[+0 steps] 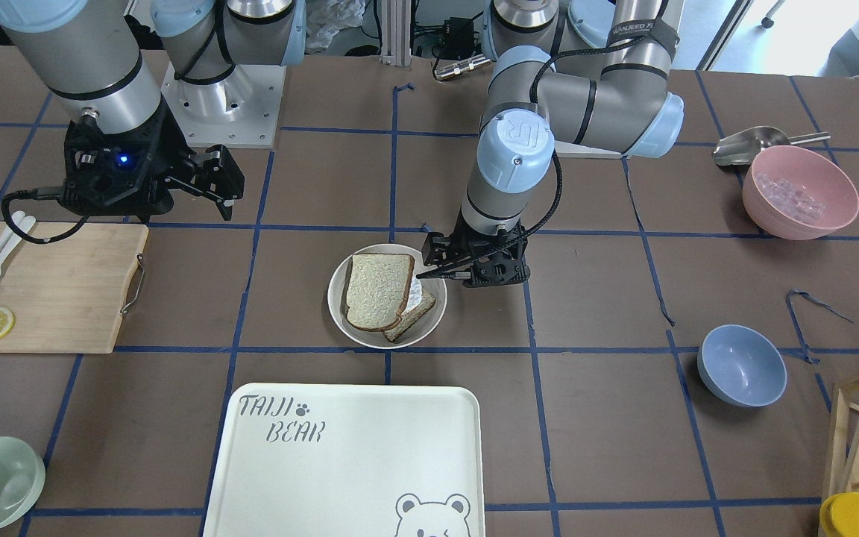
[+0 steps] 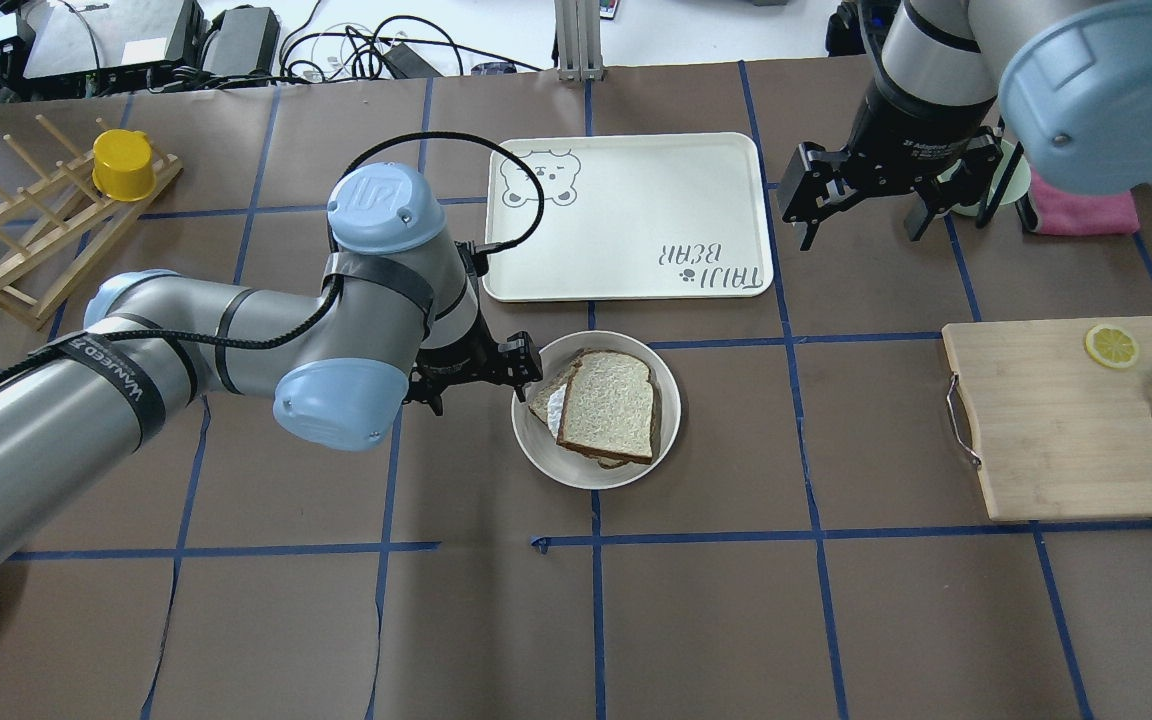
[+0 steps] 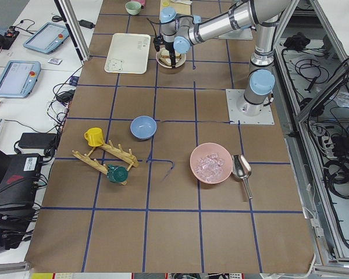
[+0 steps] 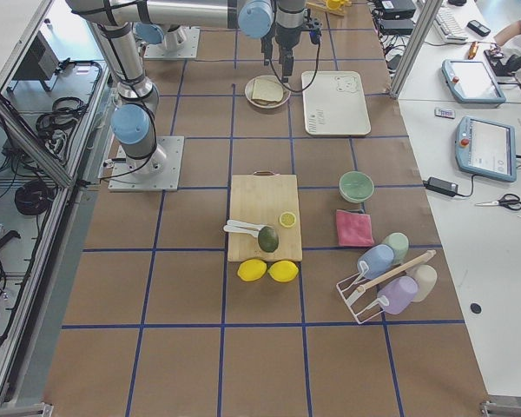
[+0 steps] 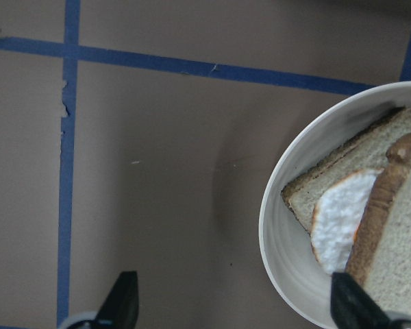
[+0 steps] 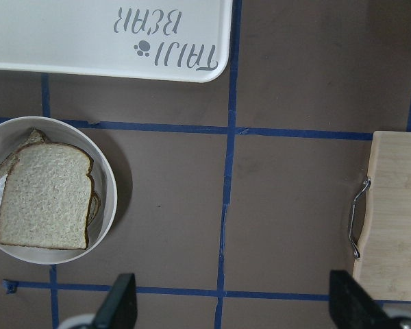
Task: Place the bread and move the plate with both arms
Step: 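Reach the left gripper to the rim of the white plate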
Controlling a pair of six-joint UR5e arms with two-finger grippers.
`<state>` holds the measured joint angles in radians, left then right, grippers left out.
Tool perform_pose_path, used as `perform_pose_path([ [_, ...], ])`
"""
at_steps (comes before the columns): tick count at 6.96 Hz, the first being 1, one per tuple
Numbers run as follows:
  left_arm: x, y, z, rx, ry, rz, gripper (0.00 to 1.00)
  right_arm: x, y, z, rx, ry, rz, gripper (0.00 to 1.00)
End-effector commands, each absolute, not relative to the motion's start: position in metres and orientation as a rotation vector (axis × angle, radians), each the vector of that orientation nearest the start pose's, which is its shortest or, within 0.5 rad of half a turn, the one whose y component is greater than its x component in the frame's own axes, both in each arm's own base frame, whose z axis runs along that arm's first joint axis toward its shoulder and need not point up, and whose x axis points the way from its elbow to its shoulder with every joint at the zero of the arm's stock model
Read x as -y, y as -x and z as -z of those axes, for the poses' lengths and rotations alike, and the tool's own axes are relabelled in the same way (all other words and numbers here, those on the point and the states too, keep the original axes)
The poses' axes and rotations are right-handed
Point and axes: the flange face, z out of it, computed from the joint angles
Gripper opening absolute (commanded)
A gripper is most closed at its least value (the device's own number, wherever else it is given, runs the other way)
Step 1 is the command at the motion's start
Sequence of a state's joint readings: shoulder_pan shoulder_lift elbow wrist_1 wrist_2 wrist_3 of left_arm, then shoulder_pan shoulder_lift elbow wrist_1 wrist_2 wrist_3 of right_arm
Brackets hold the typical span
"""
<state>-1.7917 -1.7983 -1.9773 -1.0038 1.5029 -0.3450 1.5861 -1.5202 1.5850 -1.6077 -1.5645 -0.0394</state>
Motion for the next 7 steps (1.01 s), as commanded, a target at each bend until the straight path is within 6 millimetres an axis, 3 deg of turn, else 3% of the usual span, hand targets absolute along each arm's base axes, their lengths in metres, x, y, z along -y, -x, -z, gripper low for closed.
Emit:
perform_pose_path([
  [1, 0.461, 0.248, -0.215, -3.183, 0.209, -0.139, 1.00, 0.508, -0.141, -0.456, -3.132, 0.084, -0.053, 1.00],
  [3, 0.461, 0.263, -0.203, -3.187, 0.206, -0.108, 1.00, 0.508, -0.141, -0.457, -3.130, 0.084, -0.050, 1.00],
  [5, 0.460, 0.266, -0.188, -3.171, 0.228, -0.148, 1.00, 0.508, -0.141, -0.456, -3.132, 0.084, -0.053, 1.00],
  [7, 0.461, 0.266, -0.185, -3.171, 0.223, -0.148, 1.00, 0.508, -0.142, -0.457, -3.129, 0.086, -0.050, 1.00],
])
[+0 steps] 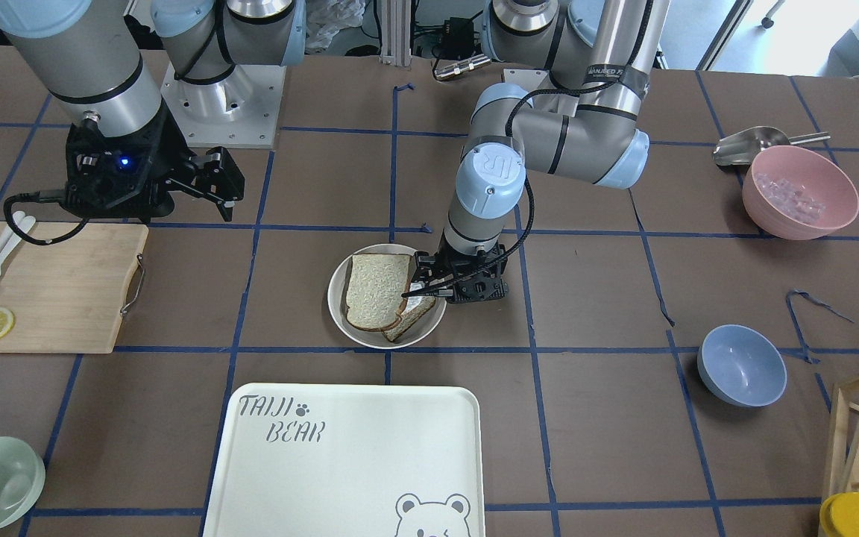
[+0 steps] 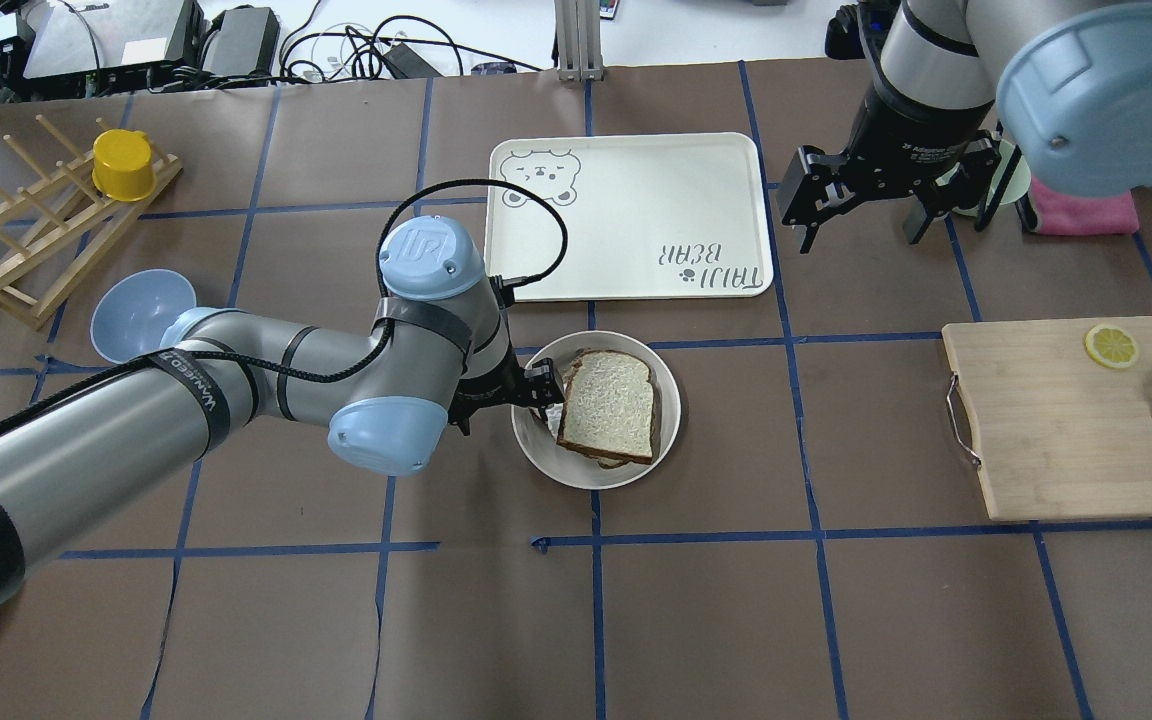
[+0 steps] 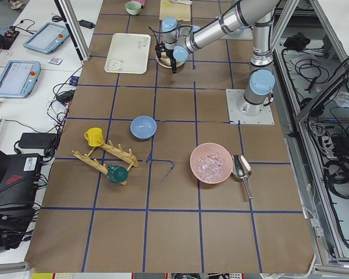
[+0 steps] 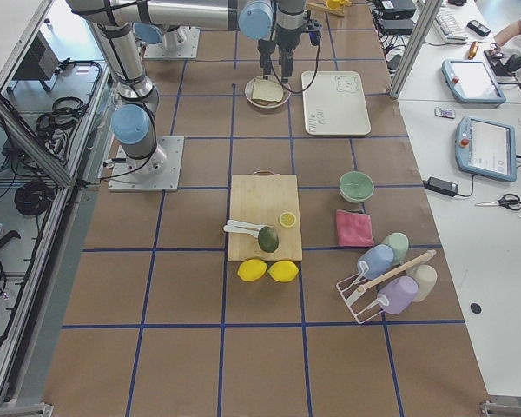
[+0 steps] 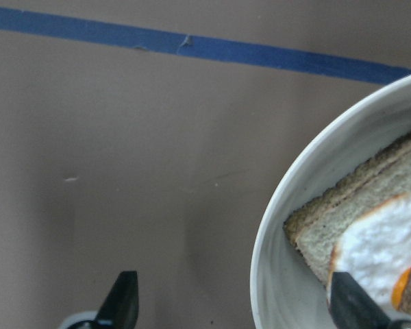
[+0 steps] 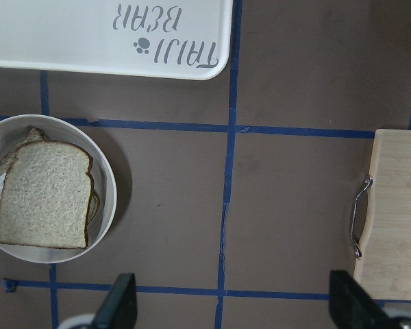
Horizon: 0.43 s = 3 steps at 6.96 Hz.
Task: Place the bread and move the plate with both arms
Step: 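Close the left gripper on the plate rim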
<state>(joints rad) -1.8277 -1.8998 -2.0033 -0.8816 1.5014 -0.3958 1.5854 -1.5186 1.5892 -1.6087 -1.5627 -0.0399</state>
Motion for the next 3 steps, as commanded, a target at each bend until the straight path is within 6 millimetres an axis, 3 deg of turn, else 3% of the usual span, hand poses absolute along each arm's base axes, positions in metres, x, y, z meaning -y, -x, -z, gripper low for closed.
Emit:
perform_pose_path([
  [1, 0.4611, 0.2665, -0.1852, -3.171, 0.228, -0.149, 0.99, 0.5077, -0.1422, -0.4565, -3.129, 0.086, -0.050, 1.00],
  [3, 0.4616, 0.2669, -0.1866, -3.175, 0.229, -0.146, 0.76, 0.5086, -0.1425, -0.4562, -3.126, 0.091, -0.045, 1.00],
])
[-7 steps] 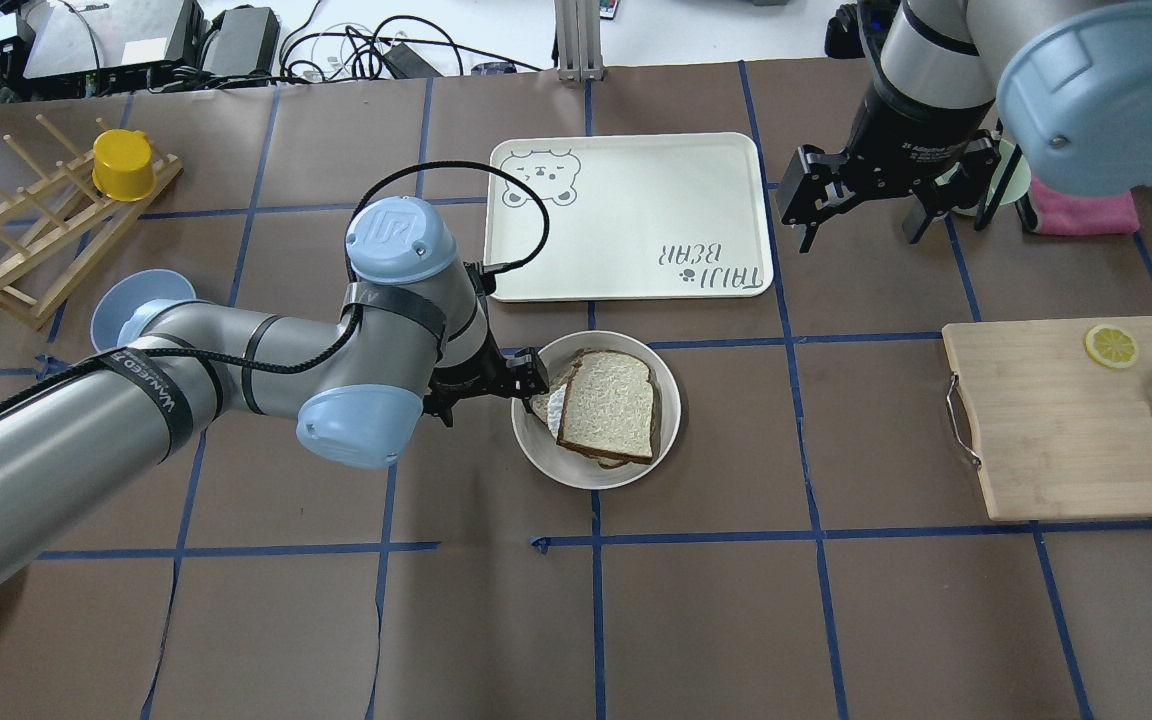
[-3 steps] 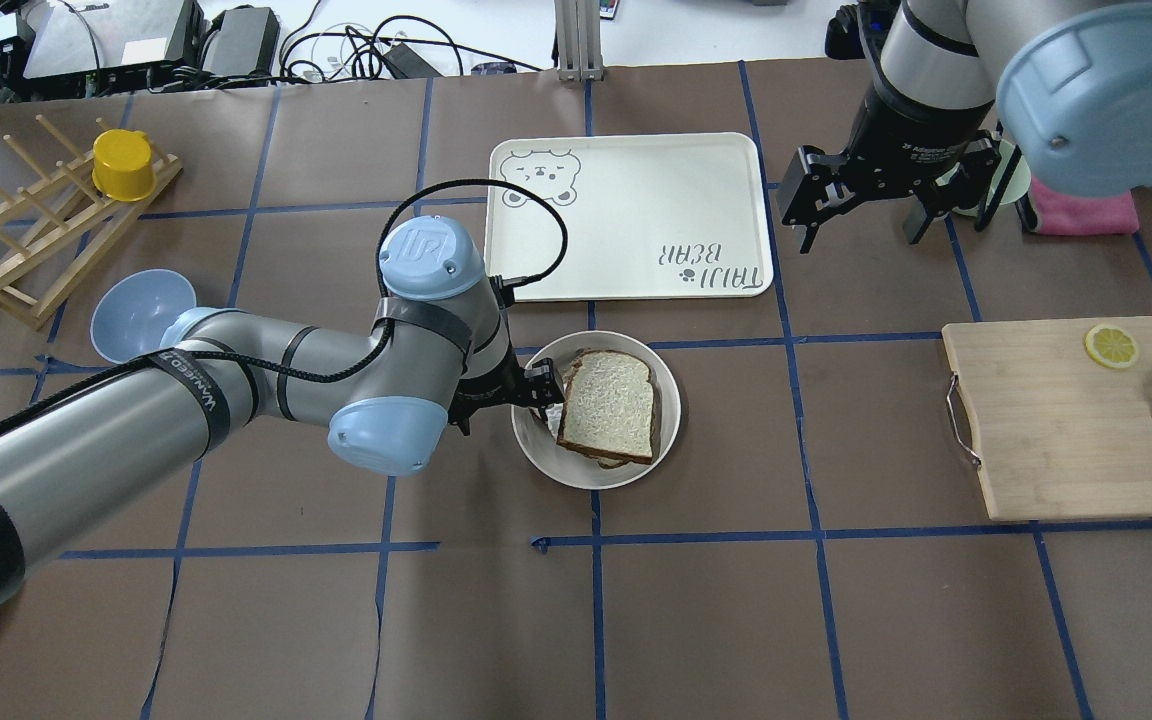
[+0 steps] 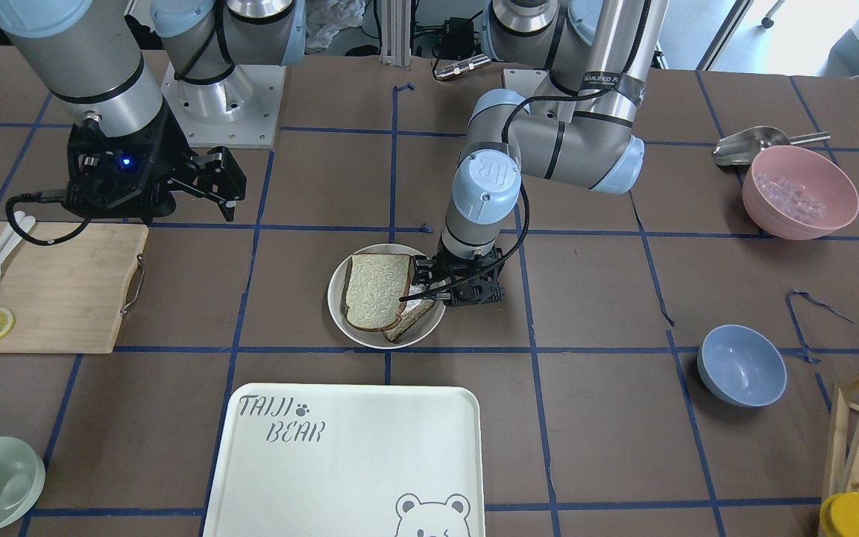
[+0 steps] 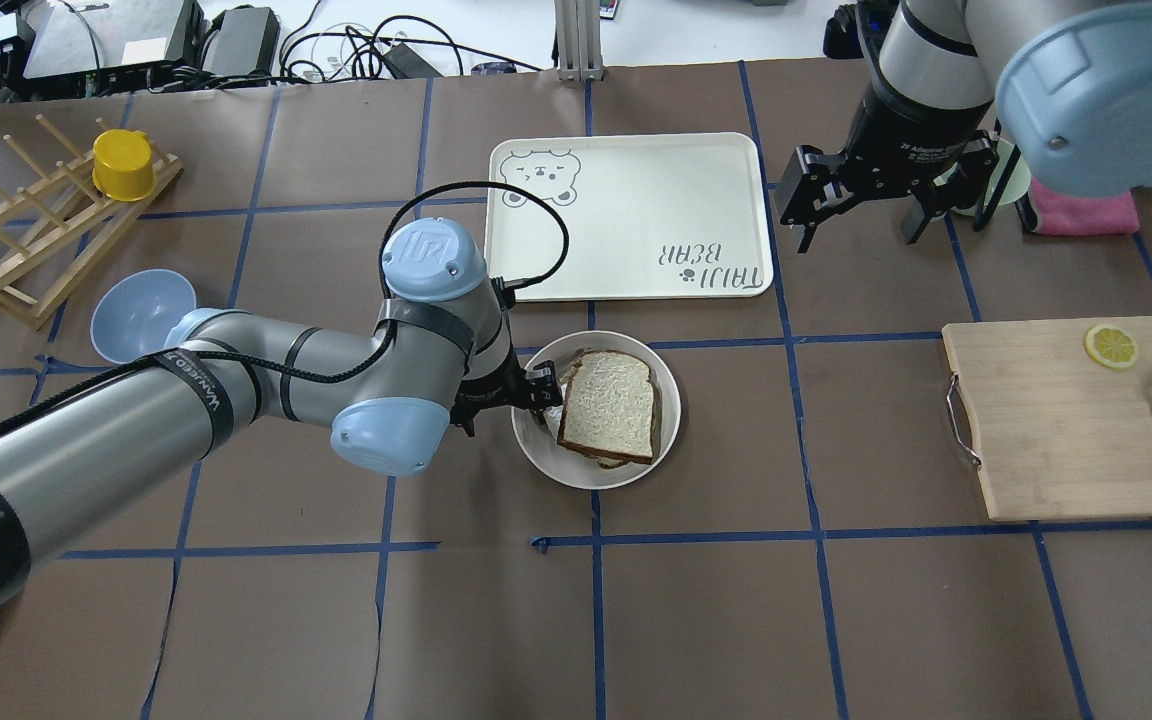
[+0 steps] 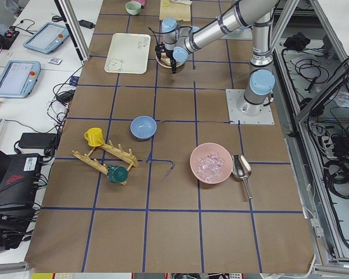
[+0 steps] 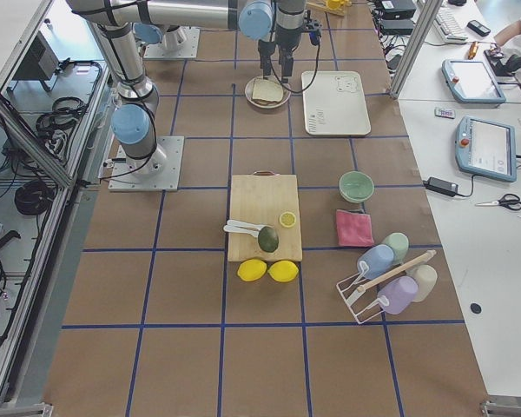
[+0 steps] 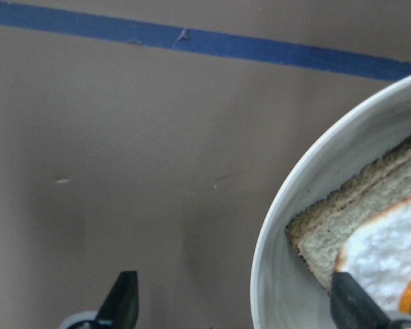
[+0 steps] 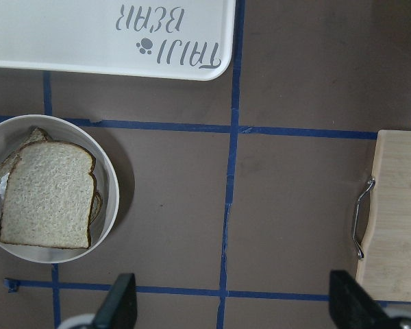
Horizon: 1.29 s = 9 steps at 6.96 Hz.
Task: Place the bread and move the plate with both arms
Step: 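Close the left gripper on the plate rim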
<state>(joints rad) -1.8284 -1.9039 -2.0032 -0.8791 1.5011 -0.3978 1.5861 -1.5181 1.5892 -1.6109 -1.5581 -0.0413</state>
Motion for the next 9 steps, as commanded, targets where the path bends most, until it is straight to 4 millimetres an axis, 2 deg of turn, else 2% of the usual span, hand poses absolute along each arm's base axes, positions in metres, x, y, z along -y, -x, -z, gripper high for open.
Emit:
perform_pose_path([
  [1, 0.462, 0.267, -0.187, -3.177, 0.226, -0.146, 0.68, 0.508, -0.142, -0.456, -3.126, 0.091, -0.050, 1.00],
  [3, 0.462, 0.267, -0.186, -3.177, 0.229, -0.150, 0.51, 0.509, -0.142, -0.454, -3.125, 0.091, -0.057, 1.00],
  [7, 0.464, 0.268, -0.189, -3.181, 0.226, -0.131, 0.00, 0.511, -0.139, -0.455, -3.128, 0.081, -0.038, 1.00],
  [9, 0.471, 0.270, -0.201, -3.196, 0.225, -0.084, 0.00, 0.510, -0.141, -0.456, -3.125, 0.084, -0.036, 1.00],
])
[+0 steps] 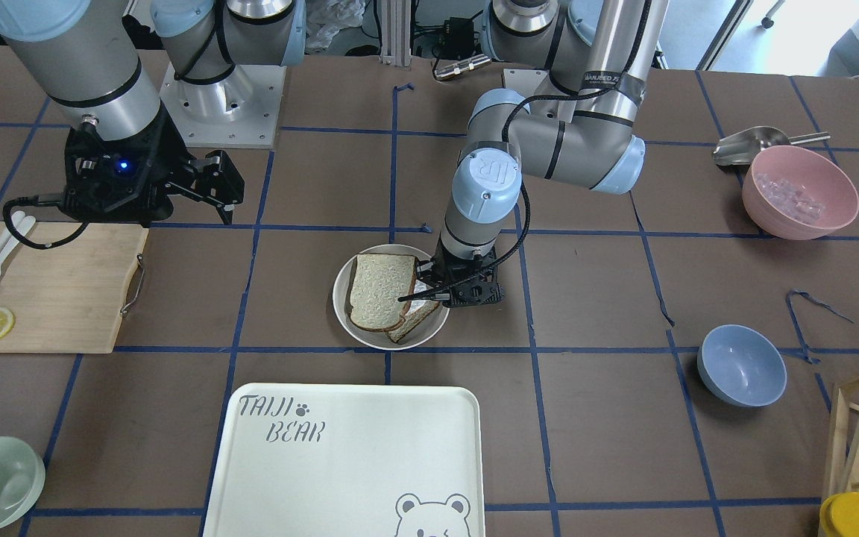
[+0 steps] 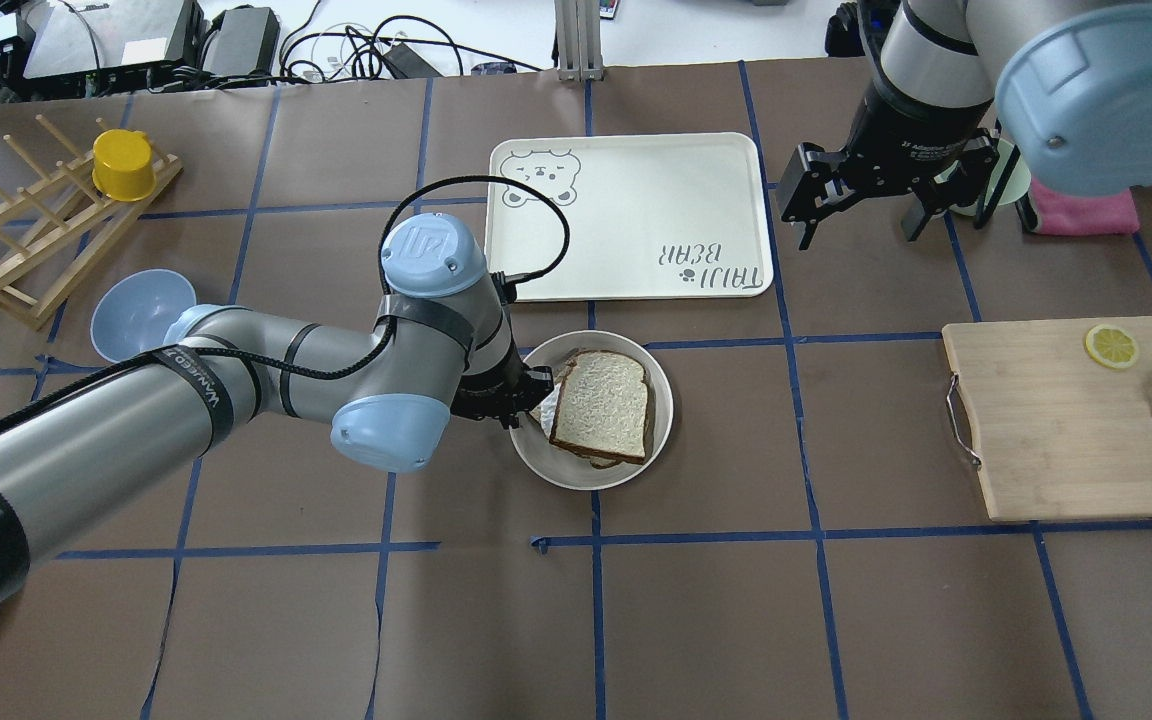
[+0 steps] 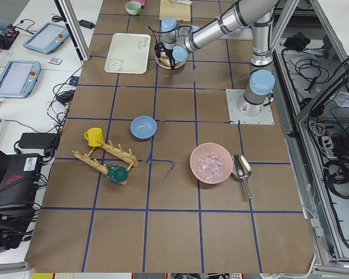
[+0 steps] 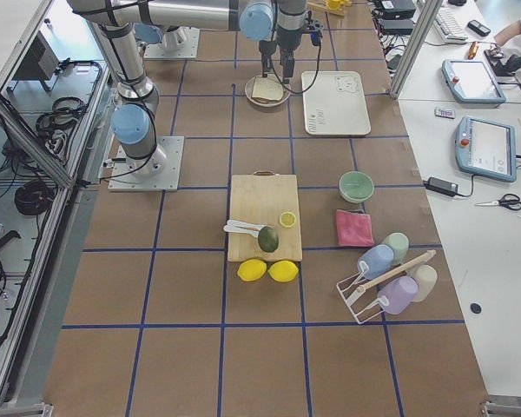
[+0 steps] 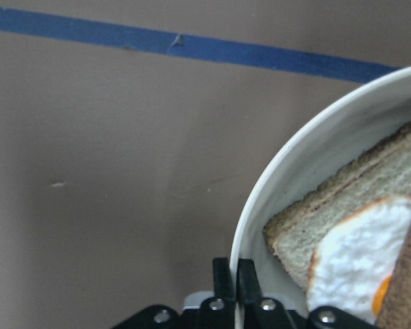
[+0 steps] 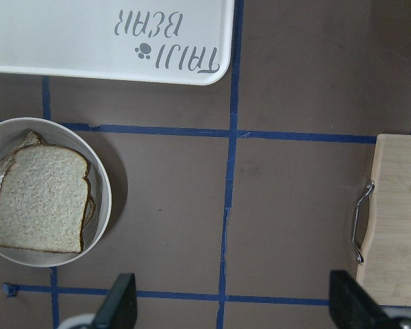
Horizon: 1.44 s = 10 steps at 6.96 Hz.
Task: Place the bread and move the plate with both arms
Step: 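Slide the plate with the left gripper onto the cream tray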
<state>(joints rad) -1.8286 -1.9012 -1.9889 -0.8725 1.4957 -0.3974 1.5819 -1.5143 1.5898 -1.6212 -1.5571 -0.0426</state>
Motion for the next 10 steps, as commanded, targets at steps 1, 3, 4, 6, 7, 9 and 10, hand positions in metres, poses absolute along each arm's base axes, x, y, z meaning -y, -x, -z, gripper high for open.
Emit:
perform_pose_path([
  [1, 0.472, 0.271, -0.211, -3.206, 0.225, -0.056, 0.00, 0.510, -0.140, -0.456, -3.125, 0.081, -0.036, 1.00],
  [3, 0.475, 0.270, -0.227, -3.288, 0.247, -0.050, 0.00, 0.511, -0.140, -0.455, -3.124, 0.084, -0.040, 1.00],
  [4, 0.479, 0.267, -0.232, -3.307, 0.245, -0.038, 0.00, 0.511, -0.139, -0.454, -3.126, 0.081, -0.043, 1.00],
  [6, 0.495, 0.262, -0.244, -3.347, 0.279, -0.025, 0.00, 0.511, -0.139, -0.454, -3.134, 0.082, -0.043, 1.00],
  [7, 0.507, 0.261, -0.255, -3.354, 0.281, 0.011, 0.00, 0.511, -0.138, -0.455, -3.138, 0.082, -0.041, 1.00],
  [9, 0.555, 0.259, -0.281, -3.417, 0.209, 0.010, 0.00, 0.511, -0.138, -0.454, -3.141, 0.082, -0.043, 1.00],
  [10, 0.591, 0.263, -0.302, -3.426, 0.201, 0.066, 0.00, 0.511, -0.138, -0.454, -3.143, 0.082, -0.043, 1.00],
])
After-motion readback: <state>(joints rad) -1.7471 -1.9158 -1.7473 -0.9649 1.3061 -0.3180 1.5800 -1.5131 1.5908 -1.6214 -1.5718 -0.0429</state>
